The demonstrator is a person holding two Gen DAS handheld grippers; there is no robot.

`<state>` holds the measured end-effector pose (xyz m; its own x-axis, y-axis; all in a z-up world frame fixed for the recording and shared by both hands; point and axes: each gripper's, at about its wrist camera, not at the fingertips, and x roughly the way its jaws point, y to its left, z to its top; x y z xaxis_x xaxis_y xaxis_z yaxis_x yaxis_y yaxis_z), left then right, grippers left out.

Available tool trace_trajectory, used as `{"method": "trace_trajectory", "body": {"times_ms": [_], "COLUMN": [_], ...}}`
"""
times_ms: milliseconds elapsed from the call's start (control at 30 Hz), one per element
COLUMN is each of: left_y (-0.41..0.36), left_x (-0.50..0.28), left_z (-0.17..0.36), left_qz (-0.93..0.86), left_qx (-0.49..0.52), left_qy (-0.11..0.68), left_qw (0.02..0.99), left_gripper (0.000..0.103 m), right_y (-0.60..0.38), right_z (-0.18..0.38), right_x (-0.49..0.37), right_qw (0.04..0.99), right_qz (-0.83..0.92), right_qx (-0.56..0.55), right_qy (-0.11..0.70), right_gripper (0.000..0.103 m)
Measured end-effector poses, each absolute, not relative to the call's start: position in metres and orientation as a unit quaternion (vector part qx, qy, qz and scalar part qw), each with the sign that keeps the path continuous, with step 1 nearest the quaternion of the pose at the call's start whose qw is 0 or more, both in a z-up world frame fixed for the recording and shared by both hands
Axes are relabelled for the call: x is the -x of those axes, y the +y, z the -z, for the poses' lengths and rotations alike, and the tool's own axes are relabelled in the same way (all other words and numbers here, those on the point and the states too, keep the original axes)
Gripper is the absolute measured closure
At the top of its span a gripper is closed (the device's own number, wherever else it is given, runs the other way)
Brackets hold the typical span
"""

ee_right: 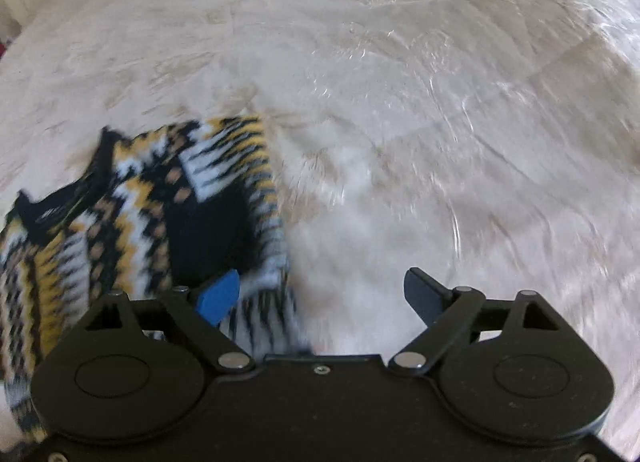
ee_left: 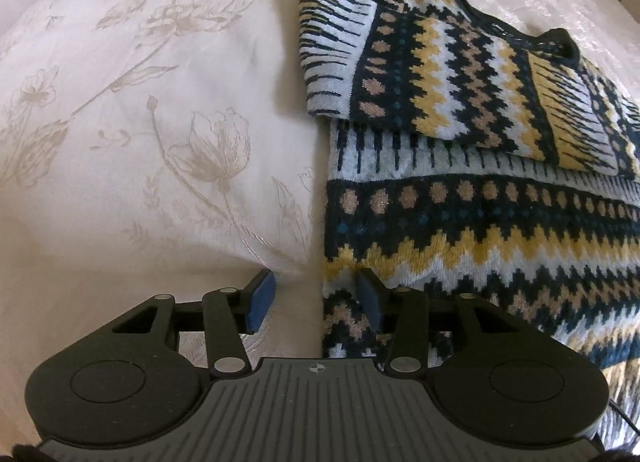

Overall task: Fold small clothes
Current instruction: 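Open both tools and move them to the ribbed hem of the sweater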

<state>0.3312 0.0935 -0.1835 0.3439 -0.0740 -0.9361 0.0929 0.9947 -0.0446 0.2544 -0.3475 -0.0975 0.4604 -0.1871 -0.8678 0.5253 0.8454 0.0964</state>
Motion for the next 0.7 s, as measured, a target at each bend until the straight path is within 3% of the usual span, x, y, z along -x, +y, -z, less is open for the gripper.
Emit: {"method": "trace_trajectory", "body": {"times_ms": [367, 700], "left_y": [0.107, 0.102], "left_x": [-0.309, -0.217], "left_z": [0.176, 0.167], "left_qz": [0.061, 0.052], "left_qx": [0.034, 0.032], "left_qy": [0.558, 0.545], "left_qw": [0.827, 0.836], "left_gripper": [0.054, 0.053], "right_y": [-0.315, -0.308], "right_z": [0.129, 0.152], "right_x": [-0.145, -0.082], "right_qw": [0.816, 0.814], "right_qz": [0.146, 0.084], "right_qx": [-0.215, -0.219], "right_qy": [0.517, 0.531], "right_gripper": [0.012, 0.011]}}
